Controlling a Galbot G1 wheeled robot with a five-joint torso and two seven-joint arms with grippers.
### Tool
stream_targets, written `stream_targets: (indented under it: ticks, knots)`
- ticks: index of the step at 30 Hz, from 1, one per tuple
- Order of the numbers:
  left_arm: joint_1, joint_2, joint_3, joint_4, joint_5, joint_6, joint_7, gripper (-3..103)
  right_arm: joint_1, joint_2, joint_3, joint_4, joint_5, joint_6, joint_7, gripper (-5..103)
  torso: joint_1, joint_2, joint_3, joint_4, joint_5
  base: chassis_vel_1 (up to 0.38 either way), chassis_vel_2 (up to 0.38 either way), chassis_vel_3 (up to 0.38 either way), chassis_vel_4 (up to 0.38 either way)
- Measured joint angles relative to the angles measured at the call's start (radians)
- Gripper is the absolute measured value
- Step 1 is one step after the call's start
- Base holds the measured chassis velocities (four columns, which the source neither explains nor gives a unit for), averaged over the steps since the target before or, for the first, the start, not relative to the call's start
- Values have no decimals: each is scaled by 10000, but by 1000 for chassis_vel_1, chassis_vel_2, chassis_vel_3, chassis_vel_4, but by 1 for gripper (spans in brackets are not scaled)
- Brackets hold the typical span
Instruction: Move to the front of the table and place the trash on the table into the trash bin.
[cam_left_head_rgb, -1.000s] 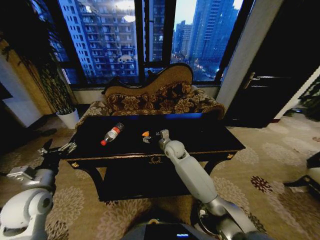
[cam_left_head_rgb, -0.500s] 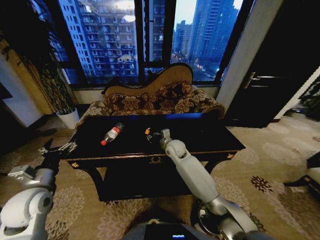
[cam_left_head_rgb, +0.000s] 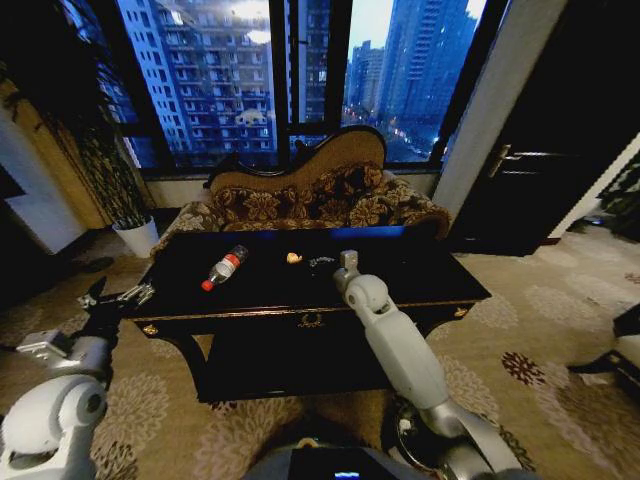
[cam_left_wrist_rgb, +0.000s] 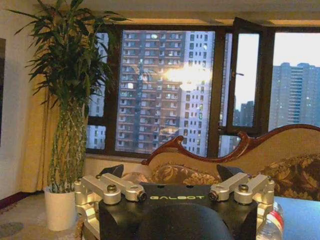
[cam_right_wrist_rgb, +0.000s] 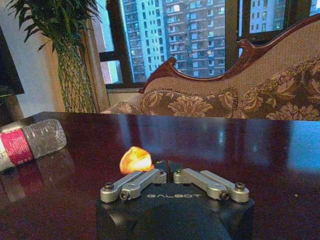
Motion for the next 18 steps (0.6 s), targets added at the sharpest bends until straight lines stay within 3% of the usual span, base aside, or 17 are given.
stream_targets:
  ticks: [3, 4, 5, 6, 8, 10, 11, 12, 15, 16, 18]
  knots:
    - [-8, -1, 20, -5, 2, -1, 0, 100, 0, -11, 0, 23, 4, 0, 0, 3, 0, 0, 0, 1, 0, 0, 0, 0, 0]
    - [-15, -4, 34, -14, 6, -1, 0, 100, 52, -11, -22, 19, 13, 0, 0, 13, 0, 0, 0, 2, 0, 0, 0, 0, 0]
    - [-12, -4, 35, -23, 7, -2, 0, 100, 146, -11, -46, -6, 32, 2, 0, 13, 0, 0, 0, 3, 0, 0, 0, 0, 0]
    - [7, -4, 32, -27, 8, -12, 0, 100, 246, -12, -92, -33, 77, 5, 0, 24, 0, 0, 0, 3, -1, 0, 0, 0, 0]
    - [18, -4, 25, -27, 7, -17, 0, 100, 302, -16, -137, -44, 124, 6, 0, 24, 0, 0, 0, 4, 0, 0, 0, 0, 0]
    - [40, -7, -7, -10, 9, -67, 0, 100, 443, -37, -324, -79, 192, 23, -1, 36, 0, 0, 0, 3, -1, 0, 0, 0, 0]
    - [40, -7, -7, -10, 9, -67, 0, 100, 443, -37, -324, -79, 192, 23, -1, 36, 0, 0, 0, 3, -1, 0, 0, 0, 0]
    - [47, -22, -26, 9, 13, -123, -1, 100, 554, -14, -480, -186, 196, 68, 0, 46, 0, 0, 0, 2, 0, 0, 0, 0, 0]
    - [39, -55, -43, 24, 16, -148, -6, 100, 761, 64, -661, -395, 173, 134, 0, 46, 0, 0, 0, 3, -1, 0, 0, 0, 0]
    - [38, -78, -64, 24, 16, -149, -10, 100, 936, 130, -791, -547, 154, 157, 0, 57, 0, 0, 0, 3, -2, 0, 0, 0, 0]
    - [43, -92, -91, 23, 16, -149, -16, 100, 1093, 190, -911, -678, 148, 168, -1, 57, 0, 0, 0, 3, -2, 0, 0, 0, 0]
